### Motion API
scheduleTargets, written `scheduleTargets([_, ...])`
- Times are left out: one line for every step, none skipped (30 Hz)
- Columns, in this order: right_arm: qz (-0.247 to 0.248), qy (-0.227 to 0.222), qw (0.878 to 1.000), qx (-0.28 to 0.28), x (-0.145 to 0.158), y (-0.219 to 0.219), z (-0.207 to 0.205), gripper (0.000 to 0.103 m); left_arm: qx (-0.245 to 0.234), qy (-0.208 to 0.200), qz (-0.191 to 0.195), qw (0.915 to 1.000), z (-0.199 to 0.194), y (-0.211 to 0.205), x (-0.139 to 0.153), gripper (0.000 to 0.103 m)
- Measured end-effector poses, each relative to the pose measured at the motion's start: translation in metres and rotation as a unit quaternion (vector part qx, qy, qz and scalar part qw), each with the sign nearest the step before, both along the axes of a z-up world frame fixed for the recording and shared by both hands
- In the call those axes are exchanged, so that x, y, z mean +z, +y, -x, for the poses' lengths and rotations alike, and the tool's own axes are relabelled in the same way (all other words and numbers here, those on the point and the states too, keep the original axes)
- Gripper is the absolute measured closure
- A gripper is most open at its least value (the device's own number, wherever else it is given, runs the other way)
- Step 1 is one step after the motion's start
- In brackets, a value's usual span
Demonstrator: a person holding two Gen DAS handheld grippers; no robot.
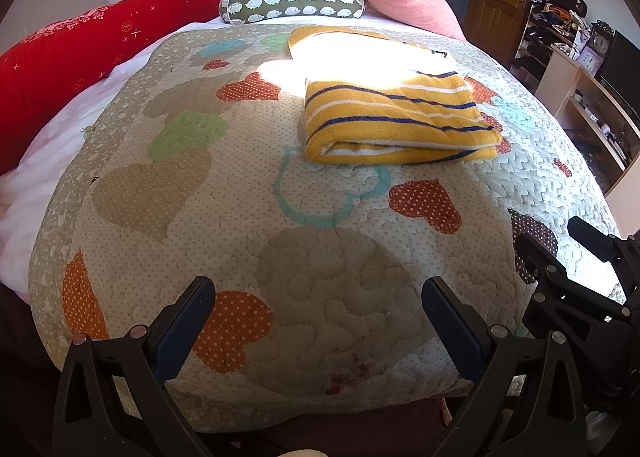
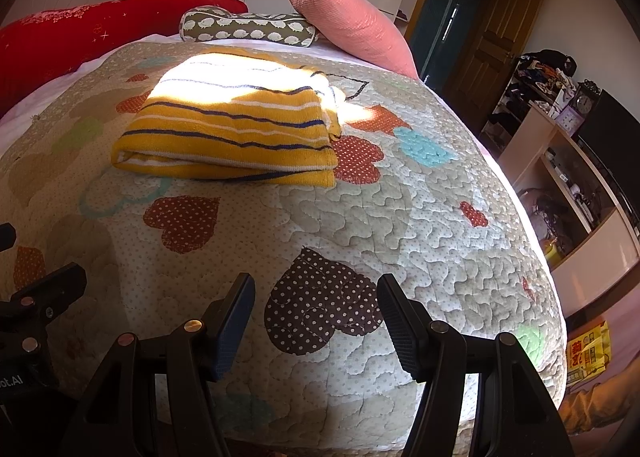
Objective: Fold small clothes
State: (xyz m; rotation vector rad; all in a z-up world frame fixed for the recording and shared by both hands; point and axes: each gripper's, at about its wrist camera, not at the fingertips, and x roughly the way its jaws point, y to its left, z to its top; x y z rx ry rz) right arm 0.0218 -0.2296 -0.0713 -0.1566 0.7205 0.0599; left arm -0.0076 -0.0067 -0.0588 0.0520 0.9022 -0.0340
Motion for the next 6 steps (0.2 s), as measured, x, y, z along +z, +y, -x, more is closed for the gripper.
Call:
scheduleTargets([-0.001,0.0,1.0,0.0,0.0002,0.0,-0.0002,0.036,0.0,0.0,-0.001,1.0,0.0003,-0.0003,0.0001,0.0])
scheduleTargets([-0.001,0.0,1.0,0.0,0.0001,-0.0002,0.0,0.036,0.001,-0.001,-0.004,1.0,0.0008,-0.0006,0.0002,0.0])
scheduleTargets([0.0,0.0,1.0,0.001,0.0001,-0.0003,-0.0001,0.036,0.003,-0.003,-0.008,1.0,0.0009,-0.0006,0.0007,0.0])
scheduleTargets([-0.001,0.0,1.0,0.001,0.0001,-0.0003,-0.0004,0.036,0.003,-0.005,-0.008,1.0,0.001,-0.0007,0.0011,0.0])
scheduleTargets([-0.001,0.001,1.0,0.001,0.0001,-0.0004,-0.0004,0.036,0.002,-0.005,-0.007,1.0,0.0012,-0.0007,0.0014,0.0])
scheduleTargets([-0.002,0.001,1.0,0.001,0.0001,-0.0008,-0.0006,0.036,0.001,-0.005,-0.006,1.0,0.0011,-0.0005,0.0015,0.0])
